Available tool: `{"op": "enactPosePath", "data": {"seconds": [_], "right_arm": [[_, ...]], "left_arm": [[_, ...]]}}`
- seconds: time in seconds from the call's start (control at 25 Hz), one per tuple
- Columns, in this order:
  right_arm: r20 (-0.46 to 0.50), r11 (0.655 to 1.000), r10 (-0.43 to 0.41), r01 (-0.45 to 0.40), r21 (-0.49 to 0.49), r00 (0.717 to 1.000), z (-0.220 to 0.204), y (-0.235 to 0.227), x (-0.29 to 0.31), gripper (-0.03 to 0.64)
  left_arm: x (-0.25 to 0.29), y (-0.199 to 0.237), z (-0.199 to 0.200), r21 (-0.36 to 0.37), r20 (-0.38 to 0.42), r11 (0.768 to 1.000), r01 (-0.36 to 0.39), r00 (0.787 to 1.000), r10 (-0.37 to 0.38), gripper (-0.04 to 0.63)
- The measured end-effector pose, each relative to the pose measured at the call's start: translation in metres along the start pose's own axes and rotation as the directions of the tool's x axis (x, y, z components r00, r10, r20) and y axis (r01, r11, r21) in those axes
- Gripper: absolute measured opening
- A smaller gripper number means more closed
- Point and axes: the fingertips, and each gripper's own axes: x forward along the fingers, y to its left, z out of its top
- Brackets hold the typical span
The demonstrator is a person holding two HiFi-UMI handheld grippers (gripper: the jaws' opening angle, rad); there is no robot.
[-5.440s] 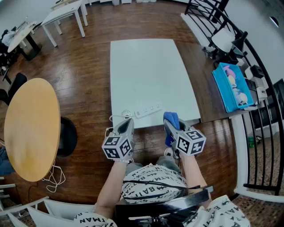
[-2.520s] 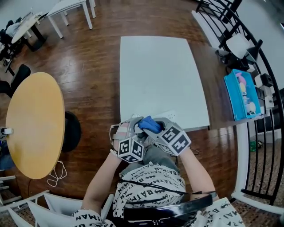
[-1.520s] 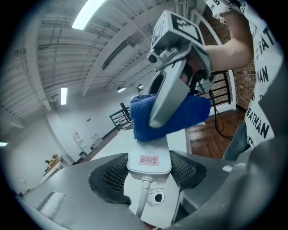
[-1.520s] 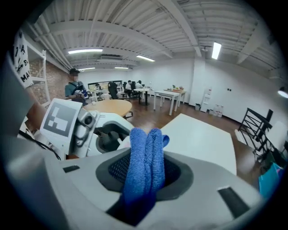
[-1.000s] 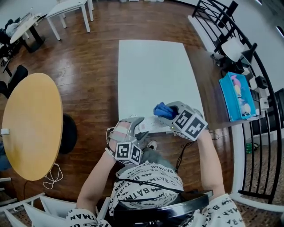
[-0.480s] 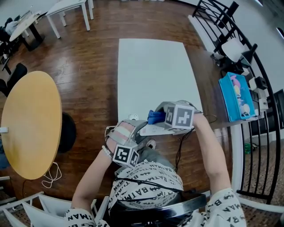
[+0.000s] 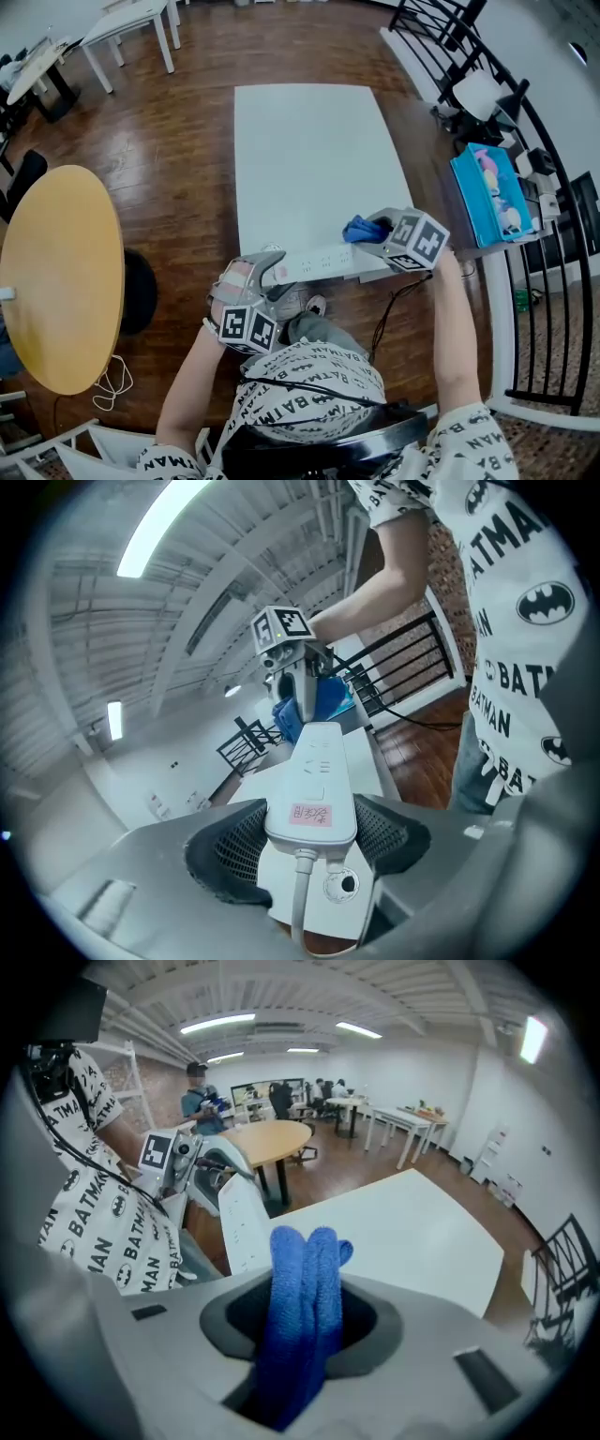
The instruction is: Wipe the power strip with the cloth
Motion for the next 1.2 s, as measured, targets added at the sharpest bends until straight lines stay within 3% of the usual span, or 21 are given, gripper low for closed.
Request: {"op": "enactPosePath", "data": {"seconds": [0.12,0.36,0.56,0.8,0.96,1.2], "right_arm": [[0.095,0.994,-0.050,0.041,0.099,0.994,-0.006,-0.007,-0.008,0.137],[0.200,0.974,-0.124,0.081,0.209,0.972,-0.010,-0.005,-0.015,0.137],[0.250,0.944,-0.205,0.124,0.305,0.946,-0.009,-0.005,-0.010,0.137],[0.341,0.868,-0.335,0.148,0.473,0.878,0.013,-0.002,-0.003,0.137],[0.376,0.882,-0.311,0.118,0.456,0.873,0.047,0.027,0.021,0.137],[0.393,0.913,-0.251,0.081,0.400,0.884,0.070,0.056,0.040,0.133]], "left_arm": [[0.002,0.010,0.000,-0.087,0.005,0.996,-0.023,1.000,0.024,0.290],[0.009,0.018,-0.003,-0.169,-0.017,0.984,-0.052,0.999,0.050,0.290],[0.016,0.032,-0.006,-0.299,-0.051,0.949,-0.104,0.994,0.093,0.290],[0.025,0.046,-0.003,-0.418,-0.093,0.890,-0.184,0.983,0.160,0.290],[0.029,0.058,0.003,-0.451,-0.103,0.864,-0.222,0.975,0.197,0.288],[0.026,0.066,0.002,-0.437,-0.103,0.865,-0.244,0.970,0.222,0.290]]}}
